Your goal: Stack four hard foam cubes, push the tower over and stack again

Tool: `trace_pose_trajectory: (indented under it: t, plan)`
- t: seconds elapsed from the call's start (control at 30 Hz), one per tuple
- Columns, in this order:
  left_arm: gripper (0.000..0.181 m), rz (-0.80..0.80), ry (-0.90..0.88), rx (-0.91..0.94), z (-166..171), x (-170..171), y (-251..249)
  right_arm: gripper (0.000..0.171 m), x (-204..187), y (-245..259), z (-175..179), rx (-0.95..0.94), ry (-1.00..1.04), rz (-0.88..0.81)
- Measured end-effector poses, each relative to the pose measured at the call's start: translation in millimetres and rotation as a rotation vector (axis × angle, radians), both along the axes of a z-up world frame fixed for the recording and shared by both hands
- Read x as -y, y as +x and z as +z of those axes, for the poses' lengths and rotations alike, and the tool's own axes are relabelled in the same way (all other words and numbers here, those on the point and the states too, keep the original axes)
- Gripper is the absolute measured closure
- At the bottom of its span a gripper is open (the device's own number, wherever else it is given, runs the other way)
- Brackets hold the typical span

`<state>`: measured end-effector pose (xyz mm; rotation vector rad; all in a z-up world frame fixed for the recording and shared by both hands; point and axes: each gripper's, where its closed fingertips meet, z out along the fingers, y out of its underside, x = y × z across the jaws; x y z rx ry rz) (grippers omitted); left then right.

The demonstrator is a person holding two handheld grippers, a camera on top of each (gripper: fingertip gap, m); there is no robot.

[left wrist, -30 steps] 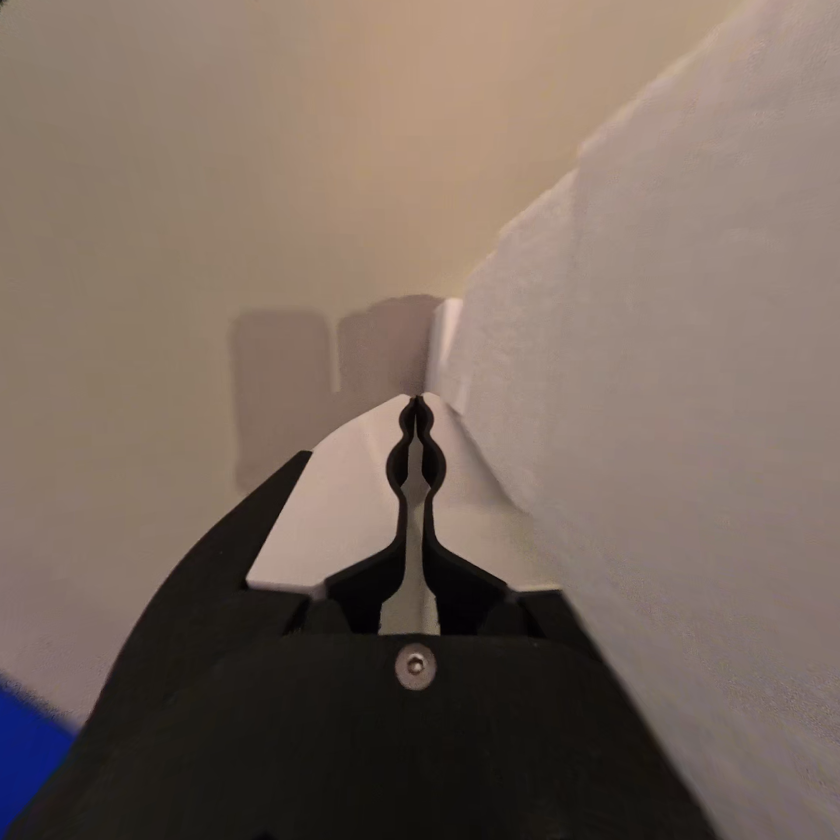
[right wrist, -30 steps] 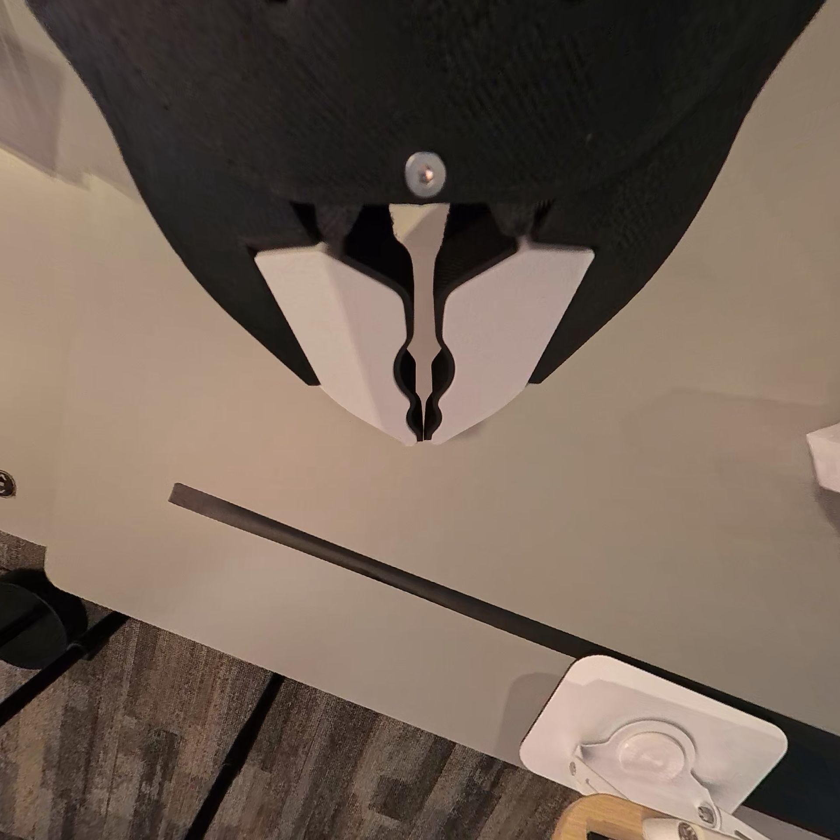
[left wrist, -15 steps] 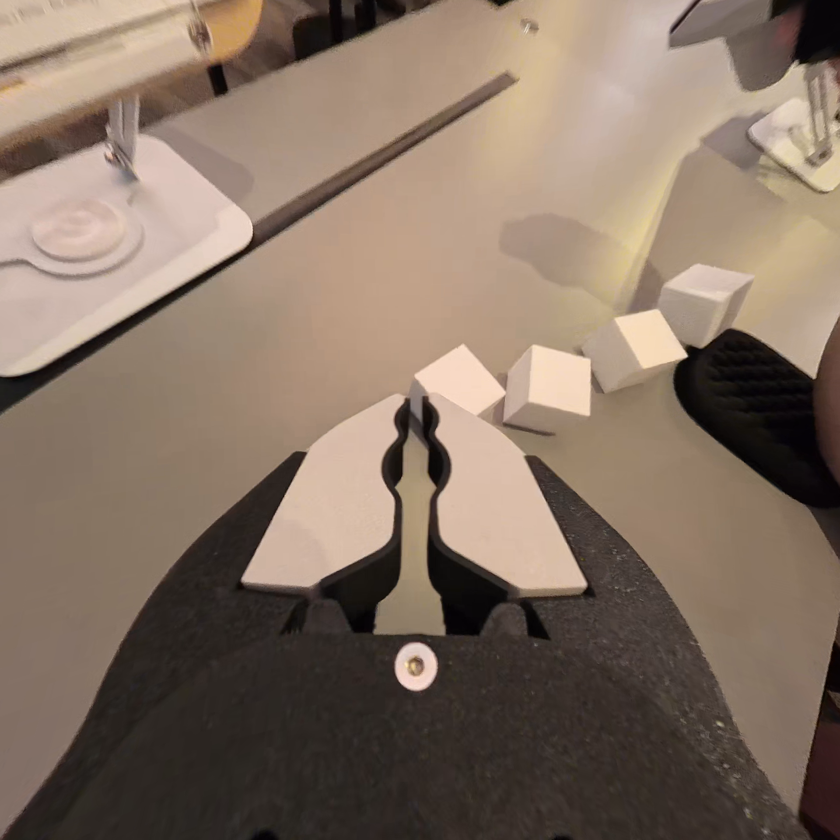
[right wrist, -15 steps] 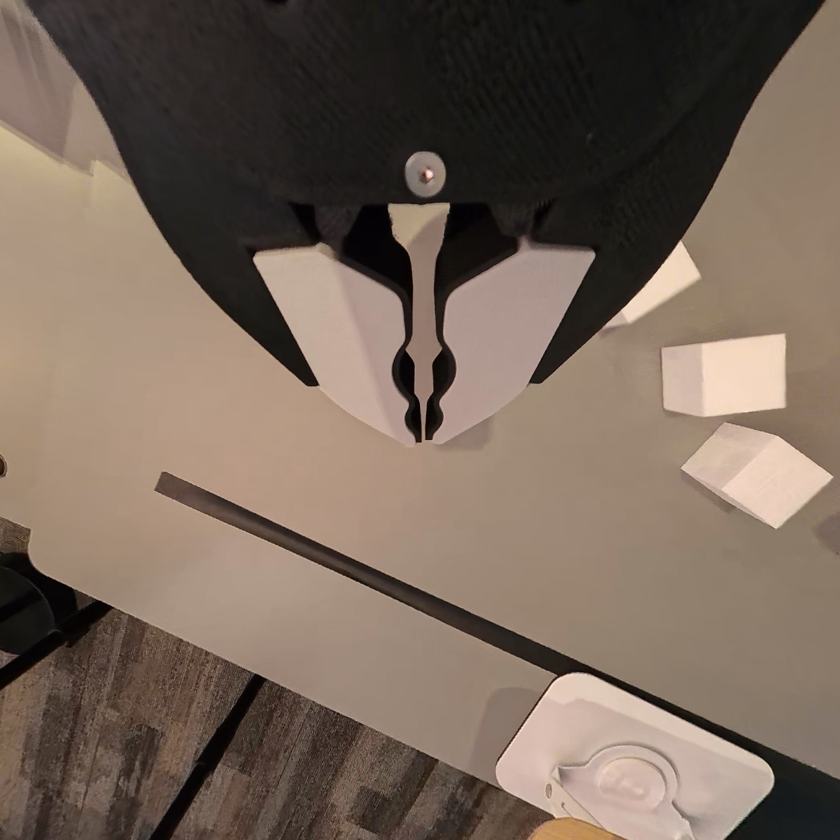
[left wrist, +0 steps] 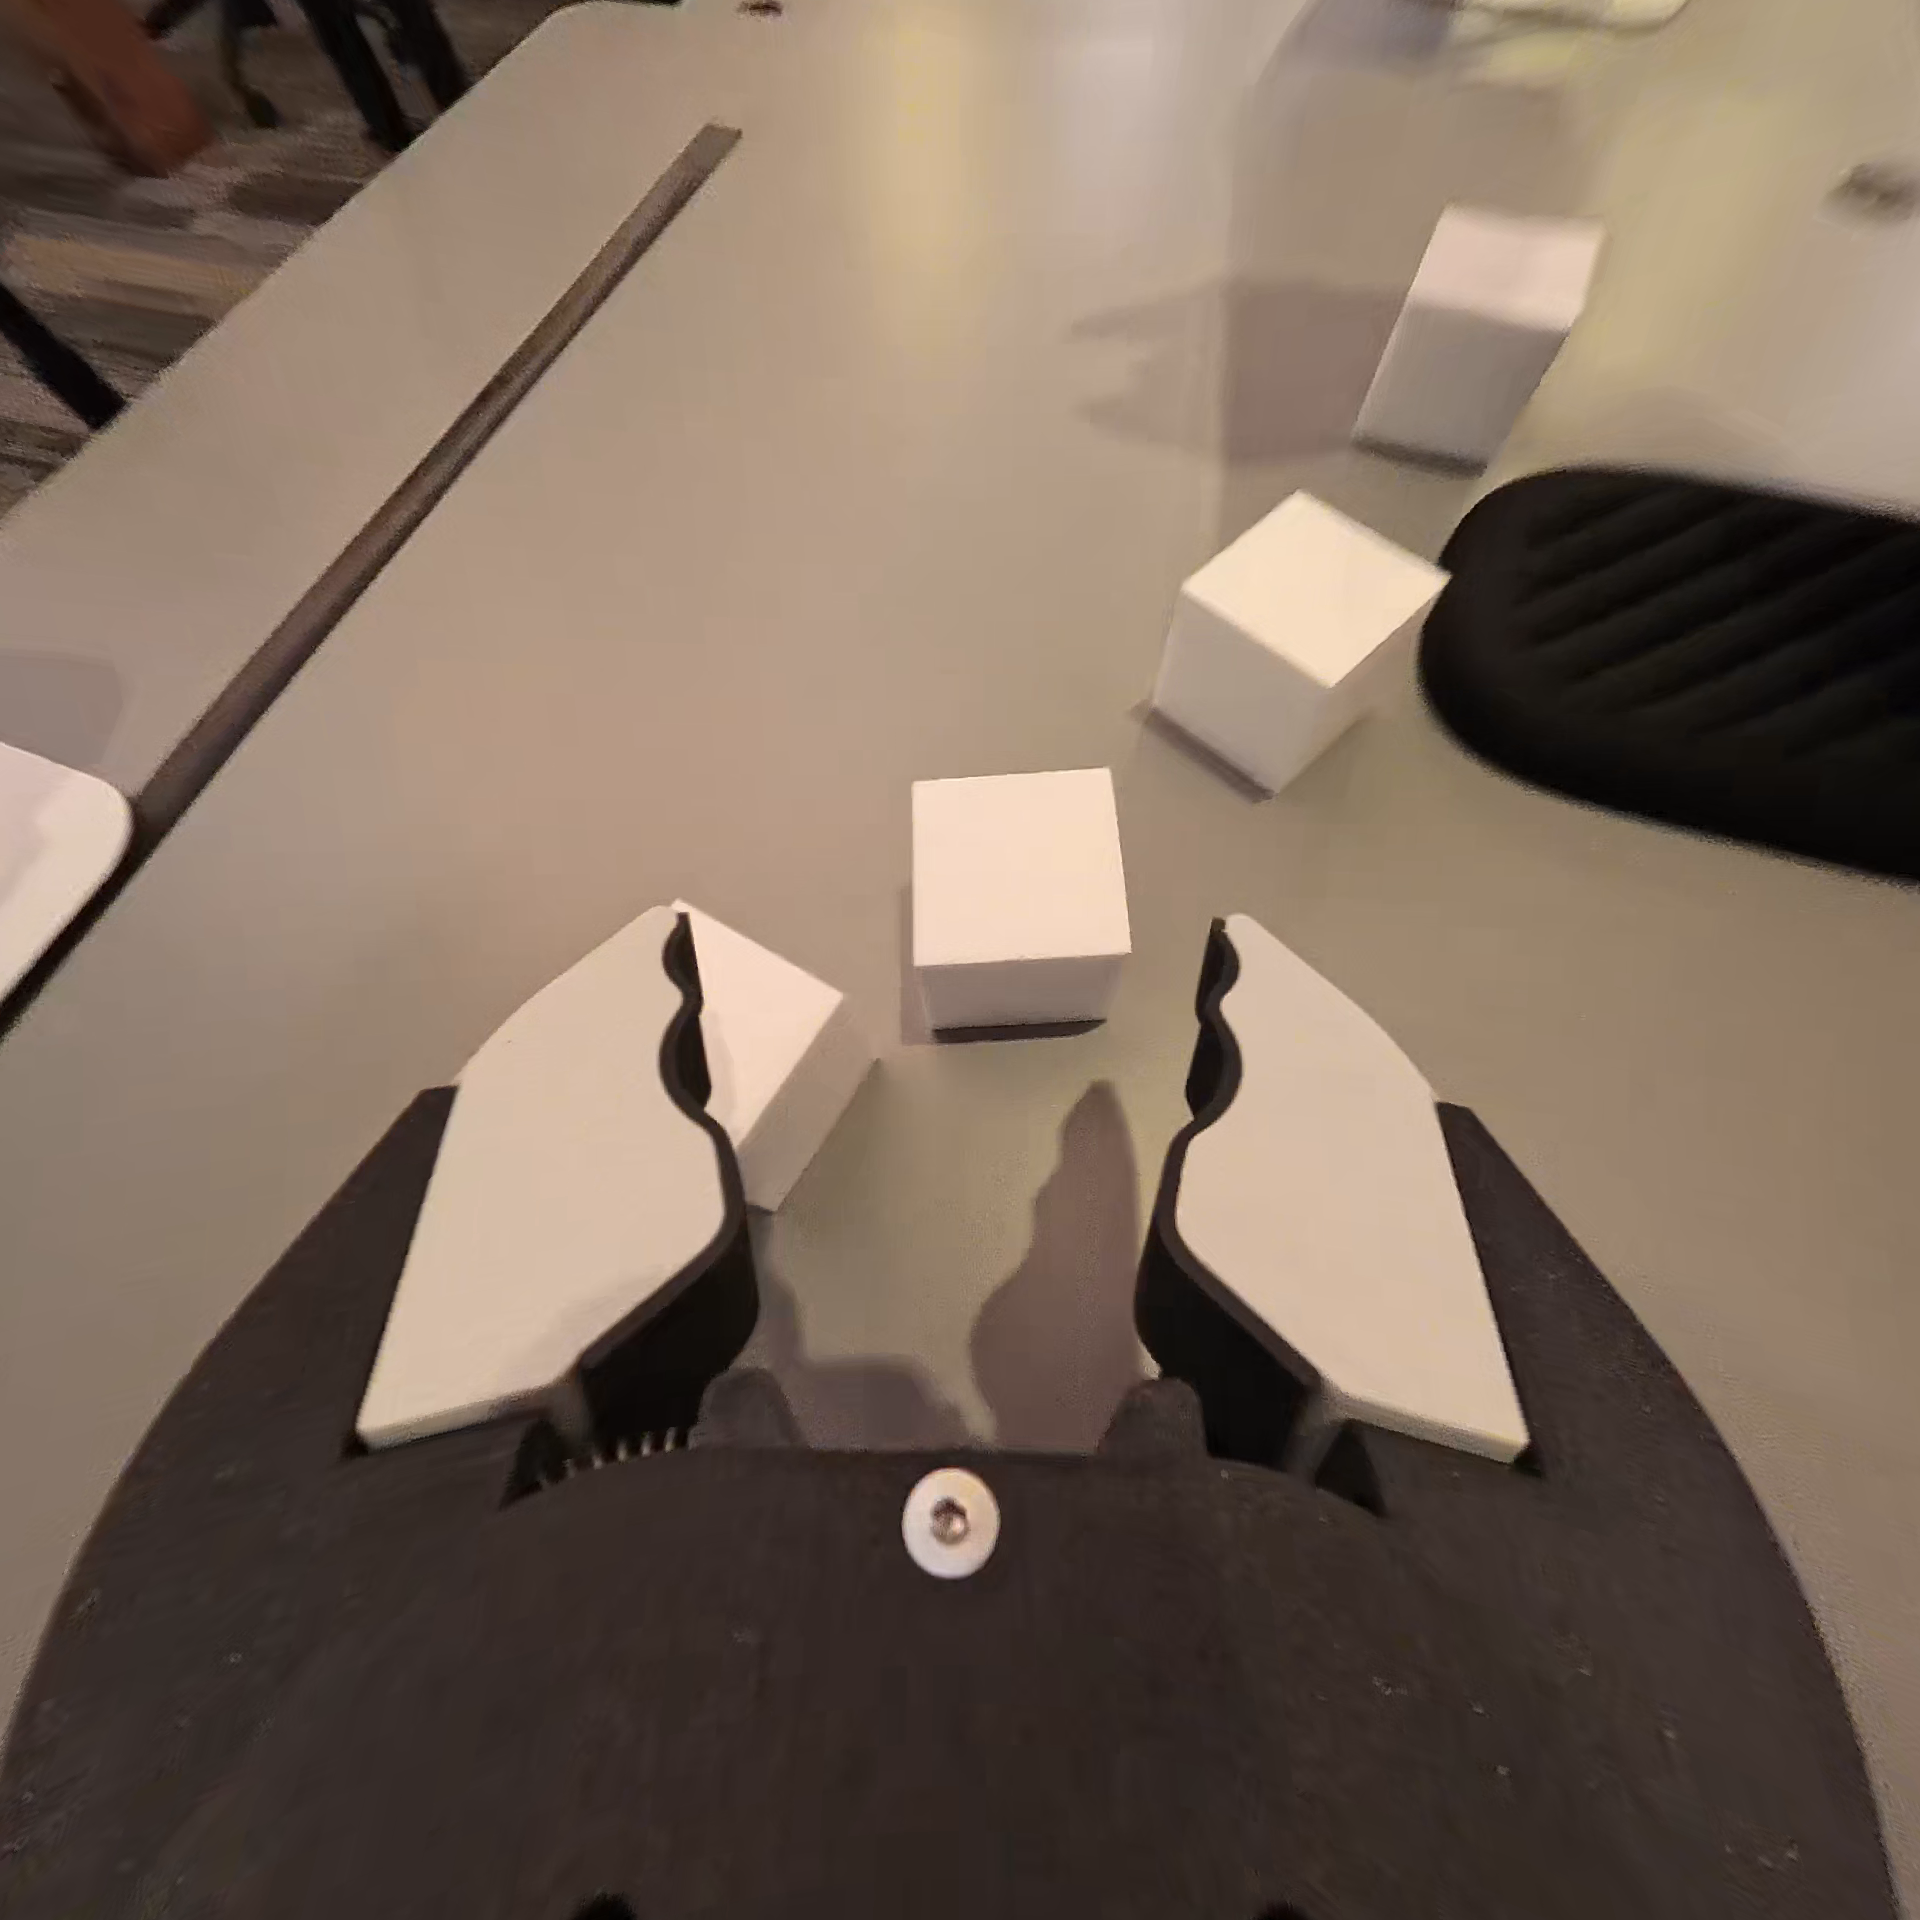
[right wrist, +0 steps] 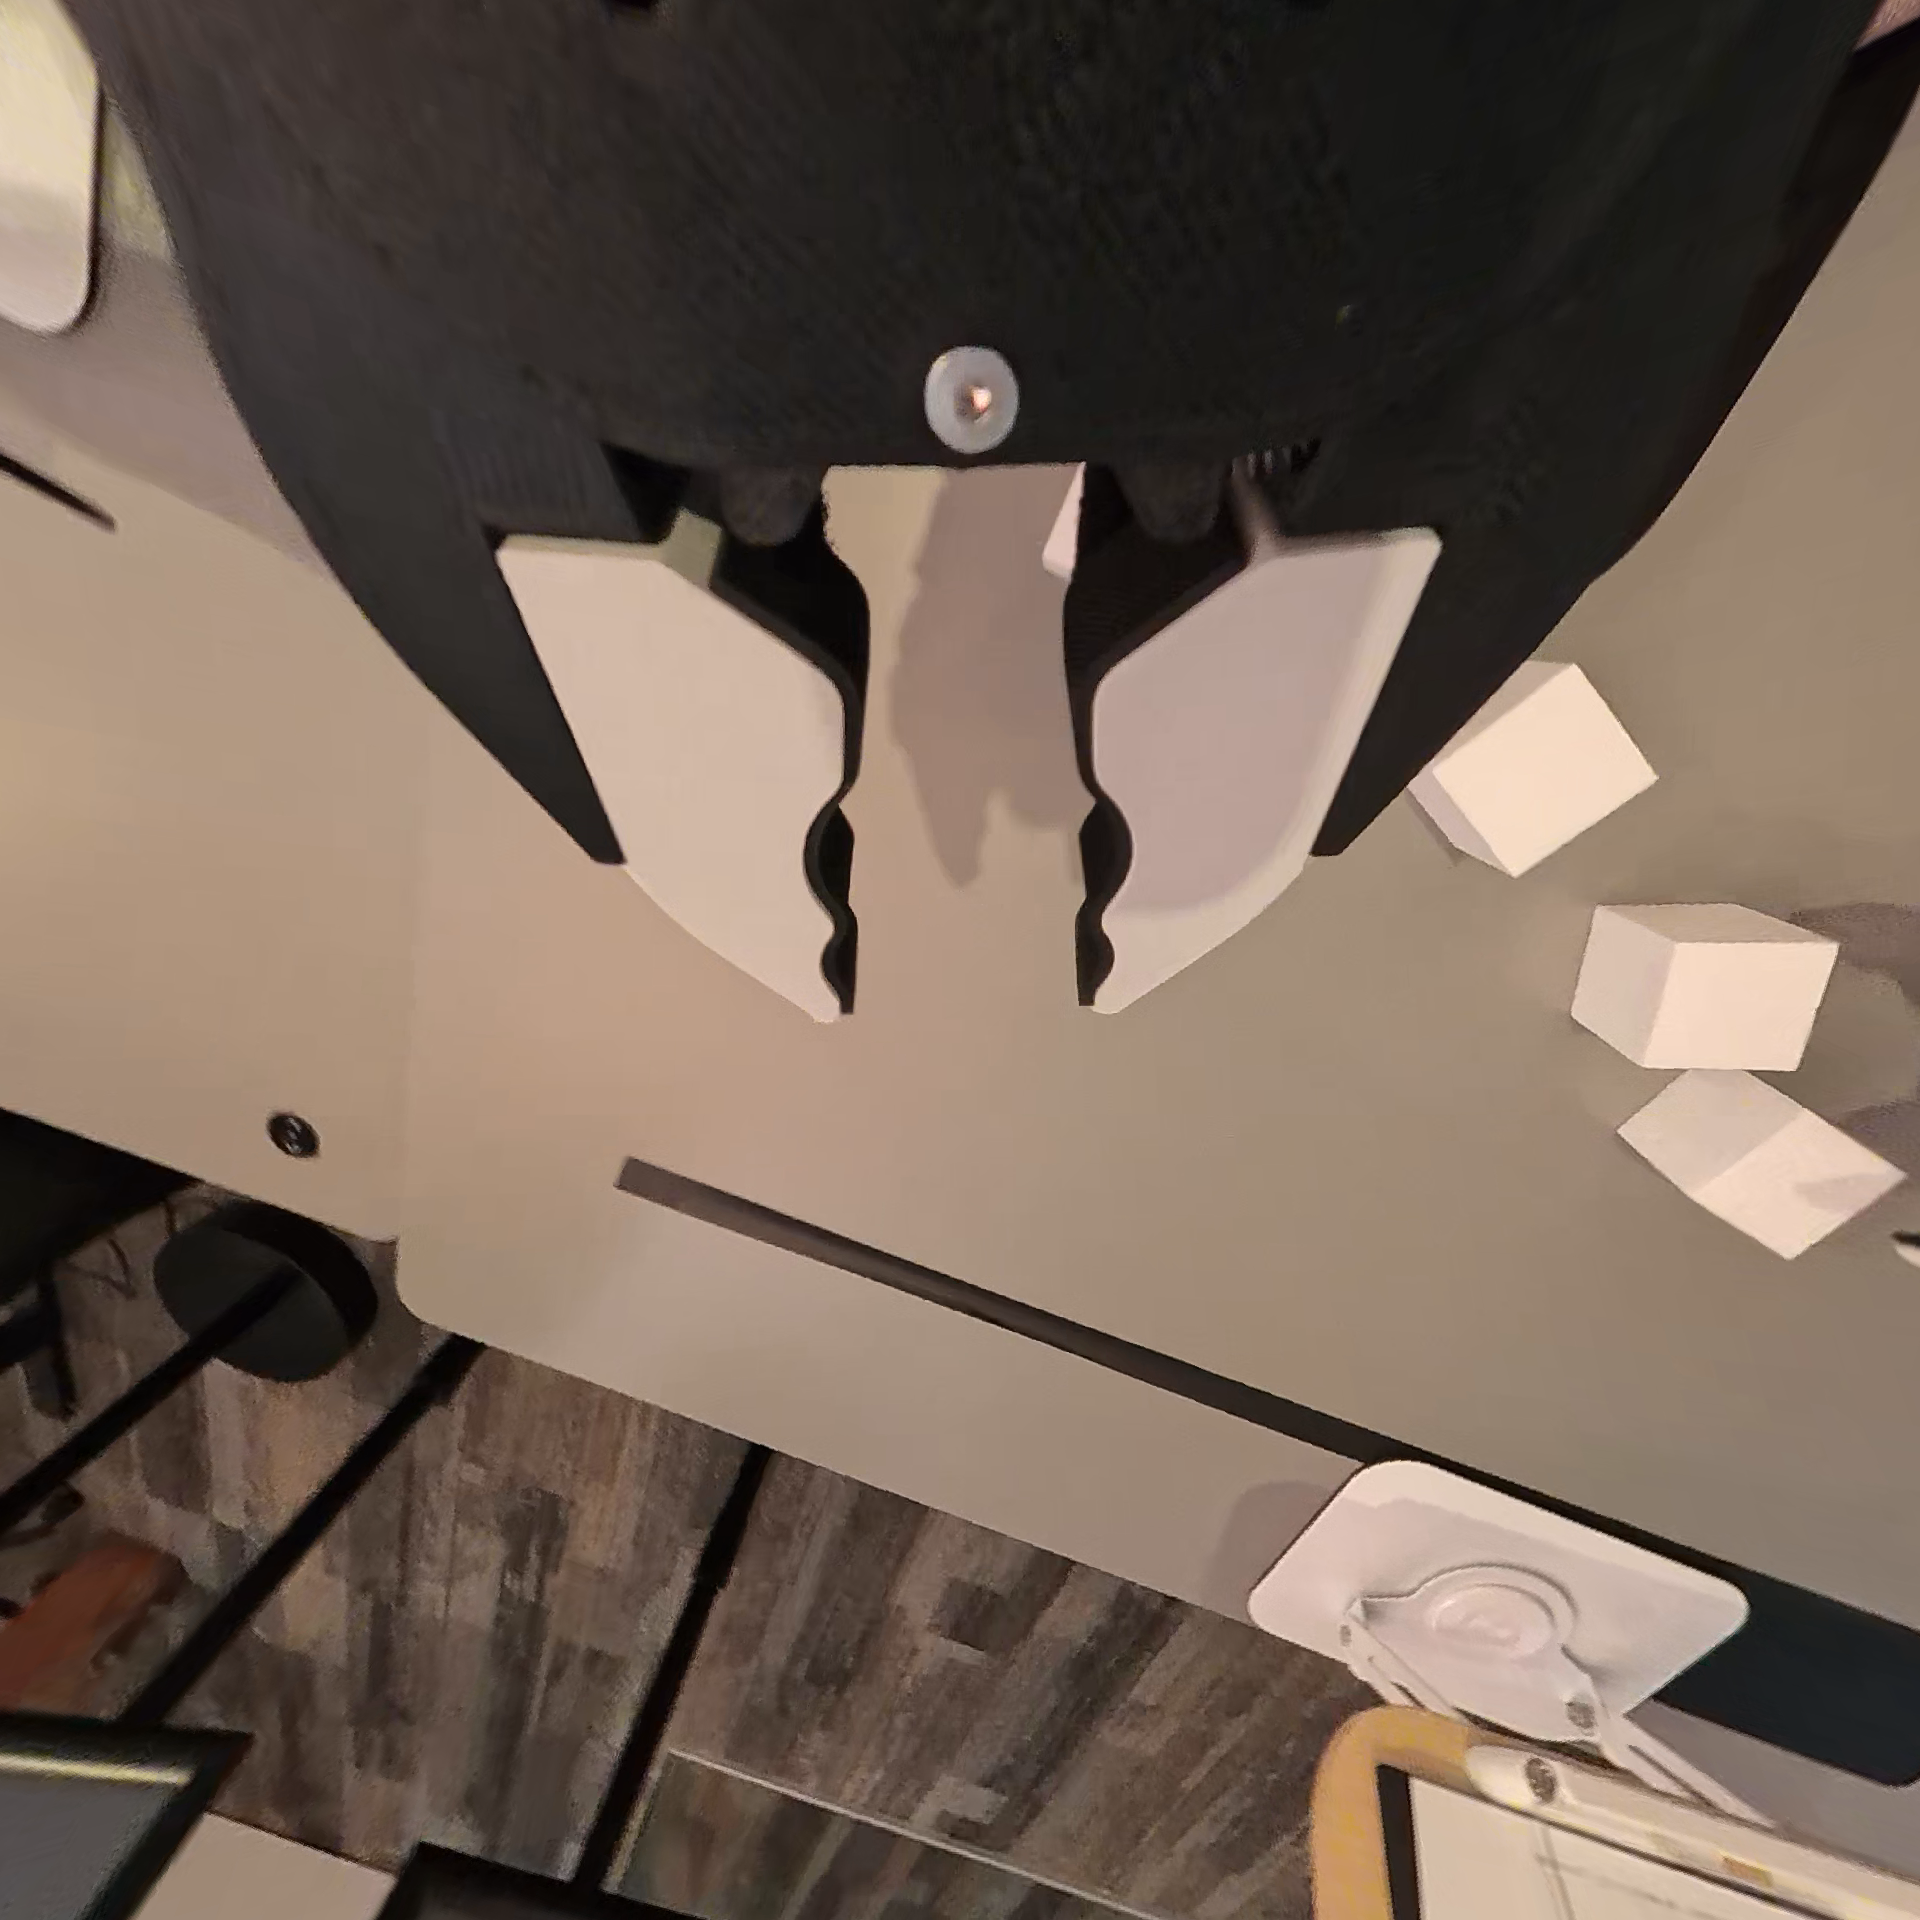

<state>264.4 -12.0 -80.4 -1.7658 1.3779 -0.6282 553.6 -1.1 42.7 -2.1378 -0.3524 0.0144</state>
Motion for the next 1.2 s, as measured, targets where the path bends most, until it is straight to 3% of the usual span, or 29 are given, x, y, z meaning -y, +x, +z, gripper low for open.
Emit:
trace_pose_trajectory:
  t: [0.1, 0.3, 0.47, 0.57, 0.77, 1.0, 1.13, 1.2]
  plan:
    - [0.088, 0.024, 0.166, -0.077, -10, 3, 15, 0.129, 15, 11, 4, -0.011, -0.004, -0.072]
    - [0.097, -0.031, 0.153, -0.126, -34, 11, 30, 0.117, 45, 13, -7, -0.104, -0.04, -0.228]
    - [0.099, -0.053, 0.115, -0.142, -41, 11, 44, 0.093, 85, -14, -71, -0.159, -0.018, -0.235]
    - [0.102, -0.044, 0.109, -0.143, -44, 9, 47, 0.084, 102, -5, -118, -0.123, -0.07, -0.329]
    - [0.11, -0.013, 0.104, -0.146, -44, 2, 46, 0.086, 104, -12, -163, -0.133, -0.172, -0.33]
    - [0.103, -0.006, 0.098, -0.177, -50, -4, 44, 0.102, 101, -9, -181, -0.121, -0.219, -0.334]
    - [0.121, -0.037, 0.107, -0.172, -55, -1, 47, 0.112, 102, -10, -184, -0.141, -0.229, -0.322]
    - [0.121, -0.044, 0.111, -0.161, -54, 1, 47, 0.112, 101, -8, -181, -0.148, -0.211, -0.319]
